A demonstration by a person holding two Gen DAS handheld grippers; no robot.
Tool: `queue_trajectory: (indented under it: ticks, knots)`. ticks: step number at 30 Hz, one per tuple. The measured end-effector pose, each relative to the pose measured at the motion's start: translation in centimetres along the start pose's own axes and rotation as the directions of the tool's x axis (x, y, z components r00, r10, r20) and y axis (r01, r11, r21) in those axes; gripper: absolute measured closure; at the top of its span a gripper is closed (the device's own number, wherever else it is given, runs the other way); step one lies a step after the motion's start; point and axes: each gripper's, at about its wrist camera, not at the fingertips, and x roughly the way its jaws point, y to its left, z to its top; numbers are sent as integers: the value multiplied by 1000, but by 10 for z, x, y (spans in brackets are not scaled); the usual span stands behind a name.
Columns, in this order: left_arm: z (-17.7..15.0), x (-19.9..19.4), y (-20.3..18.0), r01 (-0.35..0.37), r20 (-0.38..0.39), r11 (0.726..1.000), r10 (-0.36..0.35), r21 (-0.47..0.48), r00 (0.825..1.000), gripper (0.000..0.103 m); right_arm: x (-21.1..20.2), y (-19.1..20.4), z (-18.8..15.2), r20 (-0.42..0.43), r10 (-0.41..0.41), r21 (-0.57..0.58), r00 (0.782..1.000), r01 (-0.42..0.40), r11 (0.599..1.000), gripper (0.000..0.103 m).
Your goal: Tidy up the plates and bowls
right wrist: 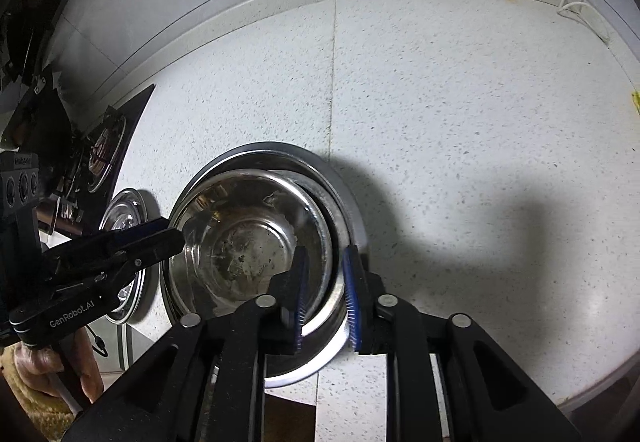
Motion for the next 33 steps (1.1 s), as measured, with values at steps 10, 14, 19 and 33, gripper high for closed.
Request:
queue_trajectory:
  ticks: [10, 14, 19, 33]
  knots:
    - [-6, -8, 4, 2, 18, 1000, -2, 2, 1000, 75, 4, -7, -5, -18, -15, 27, 1000, 15, 1000, 80]
    - [-9, -17, 4, 1, 43, 1000, -1, 3, 999, 75, 2, -8, -4, -14, -11, 31, 1000, 11, 999, 80]
    - [-12, -29, 4, -3, 69, 1000, 3, 11, 998, 75, -2, -9, -6, -8, -8, 36, 1000, 8, 999, 70]
    - [-20, -26, 5, 1, 53, 1000, -1, -1, 999, 75, -1, -9, -11, -22, -11, 29, 1000, 12, 999, 69]
